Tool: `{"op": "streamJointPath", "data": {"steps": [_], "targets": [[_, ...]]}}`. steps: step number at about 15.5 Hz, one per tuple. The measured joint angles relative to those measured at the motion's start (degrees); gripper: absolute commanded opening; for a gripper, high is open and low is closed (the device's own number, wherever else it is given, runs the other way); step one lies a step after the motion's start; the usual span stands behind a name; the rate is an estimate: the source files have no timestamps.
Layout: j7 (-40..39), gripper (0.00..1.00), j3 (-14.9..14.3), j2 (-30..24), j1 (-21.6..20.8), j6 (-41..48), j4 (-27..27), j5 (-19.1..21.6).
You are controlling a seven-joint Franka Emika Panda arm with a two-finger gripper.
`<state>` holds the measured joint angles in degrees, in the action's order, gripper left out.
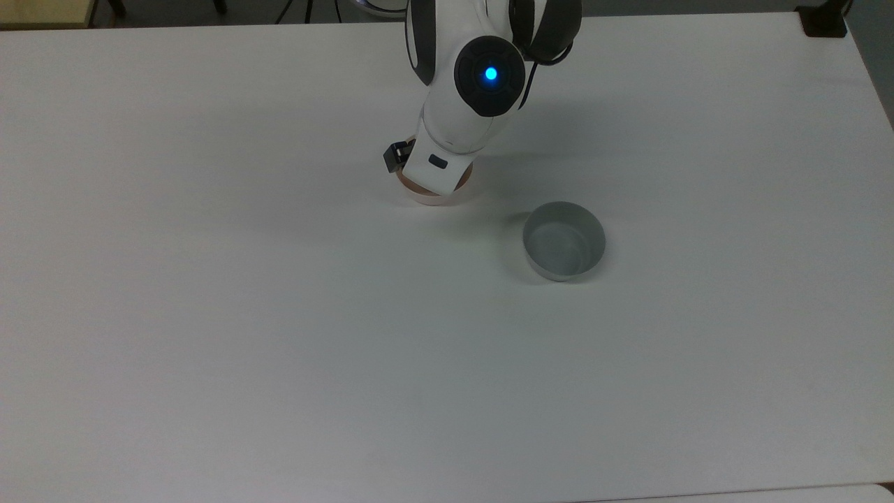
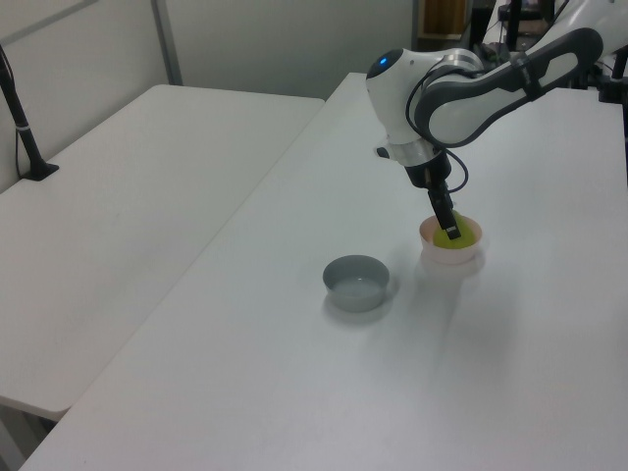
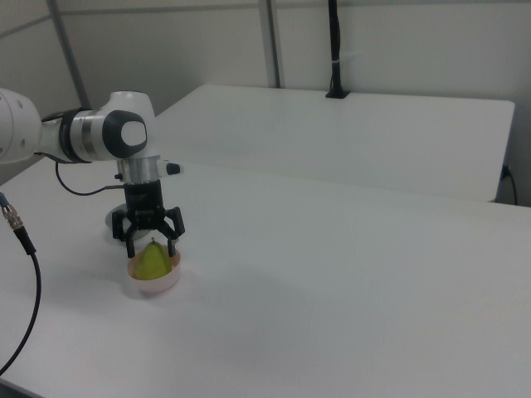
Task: Place the pear in the bowl
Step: 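Lower the held pear into the pink bowl, then open the gripper to release the pear and lift away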
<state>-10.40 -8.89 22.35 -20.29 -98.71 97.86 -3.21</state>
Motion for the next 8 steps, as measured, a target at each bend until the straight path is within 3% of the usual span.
{"op": "streamJointPath", "data": {"steps": [5, 8], "targets": [[0.01, 1.0, -0.01, -1.02, 0.13, 0.0, -0.9, 0.0], [0.06, 1.0, -0.04, -4.82, 1.01, 0.0, -1.58, 0.01]]}}
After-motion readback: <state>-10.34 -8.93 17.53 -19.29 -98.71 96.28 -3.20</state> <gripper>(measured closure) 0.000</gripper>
